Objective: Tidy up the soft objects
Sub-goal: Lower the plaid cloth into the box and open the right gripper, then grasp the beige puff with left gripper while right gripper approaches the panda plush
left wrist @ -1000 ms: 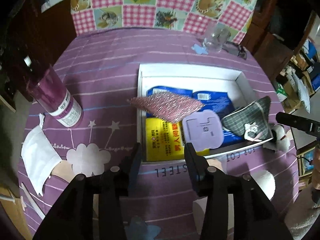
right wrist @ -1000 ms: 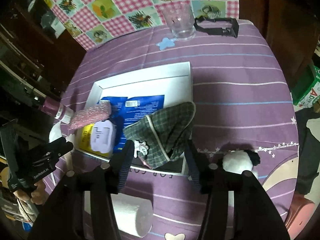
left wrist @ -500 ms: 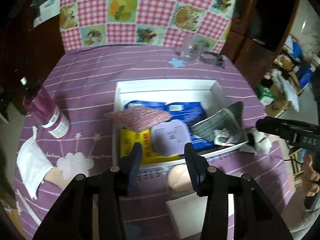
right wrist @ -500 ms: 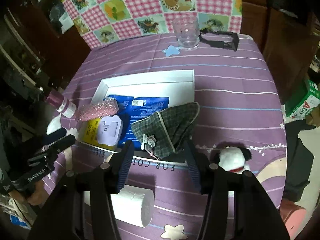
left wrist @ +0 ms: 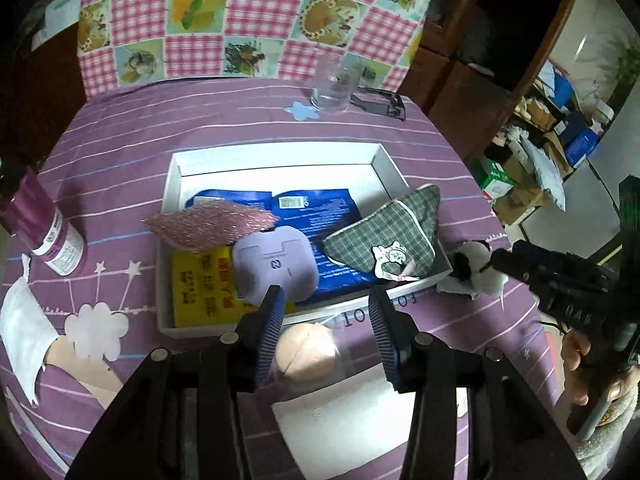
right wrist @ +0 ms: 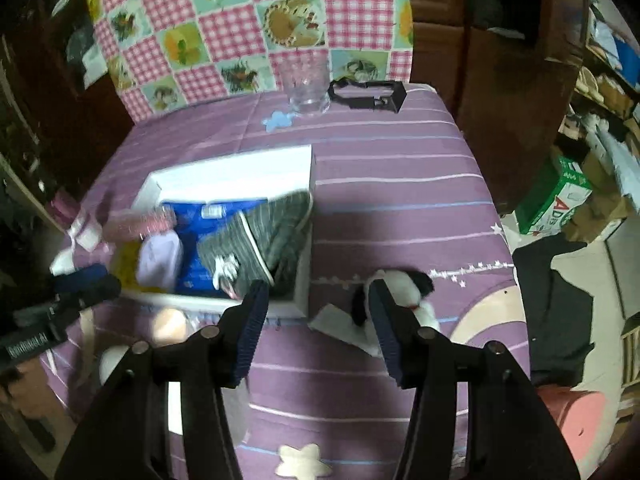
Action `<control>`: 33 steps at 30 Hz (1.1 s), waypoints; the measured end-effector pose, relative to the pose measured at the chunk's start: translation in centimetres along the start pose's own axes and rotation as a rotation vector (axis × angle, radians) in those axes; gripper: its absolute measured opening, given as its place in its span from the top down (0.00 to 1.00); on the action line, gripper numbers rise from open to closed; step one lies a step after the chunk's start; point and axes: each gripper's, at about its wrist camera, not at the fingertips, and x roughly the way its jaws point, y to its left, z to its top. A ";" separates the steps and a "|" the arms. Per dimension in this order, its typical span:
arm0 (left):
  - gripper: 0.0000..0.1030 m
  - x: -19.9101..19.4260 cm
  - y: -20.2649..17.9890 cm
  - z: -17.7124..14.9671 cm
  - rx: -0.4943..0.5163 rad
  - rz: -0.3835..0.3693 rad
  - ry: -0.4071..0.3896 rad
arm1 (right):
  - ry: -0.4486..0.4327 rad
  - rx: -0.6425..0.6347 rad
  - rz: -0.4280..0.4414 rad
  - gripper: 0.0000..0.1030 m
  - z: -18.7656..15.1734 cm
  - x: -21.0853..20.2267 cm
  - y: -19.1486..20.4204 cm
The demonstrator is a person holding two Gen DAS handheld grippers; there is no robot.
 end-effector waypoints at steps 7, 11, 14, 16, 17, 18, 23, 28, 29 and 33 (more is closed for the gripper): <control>0.58 1.6 -0.1 -0.2 0.001 0.023 0.077 | 0.010 0.070 0.160 0.48 -0.6 1.1 -1.2; 0.48 3.0 0.7 -0.5 -0.021 0.020 0.185 | 0.030 0.098 0.151 0.48 -1.3 1.9 -2.0; 0.38 4.0 1.3 -0.7 -0.039 0.020 0.213 | 0.039 0.114 0.148 0.48 -1.7 2.5 -2.6; 0.37 4.8 1.6 -0.9 -0.051 0.025 0.233 | 0.038 0.128 0.152 0.48 -1.8 2.7 -3.0; 0.37 5.2 1.8 -1.0 -0.052 0.031 0.244 | 0.035 0.132 0.157 0.48 -1.9 2.7 -3.1; 0.37 5.8 1.9 -1.1 -0.055 0.037 0.259 | 0.035 0.134 0.160 0.48 -1.9 2.7 -3.1; 0.37 7.6 1.9 -1.3 -0.069 0.016 0.317 | 0.064 0.086 0.158 0.48 -2.3 3.1 -2.0; 0.29 8.8 1.8 -1.6 -0.101 0.032 0.355 | 0.099 0.042 0.147 0.48 -2.7 3.9 -0.7; 0.28 8.9 1.8 -1.7 -0.109 0.034 0.356 | 0.106 0.040 0.153 0.48 -2.8 4.1 -0.6; 0.22 9.2 1.5 -1.7 -0.114 0.050 0.356 | 0.121 0.043 0.178 0.48 -2.9 4.3 -0.4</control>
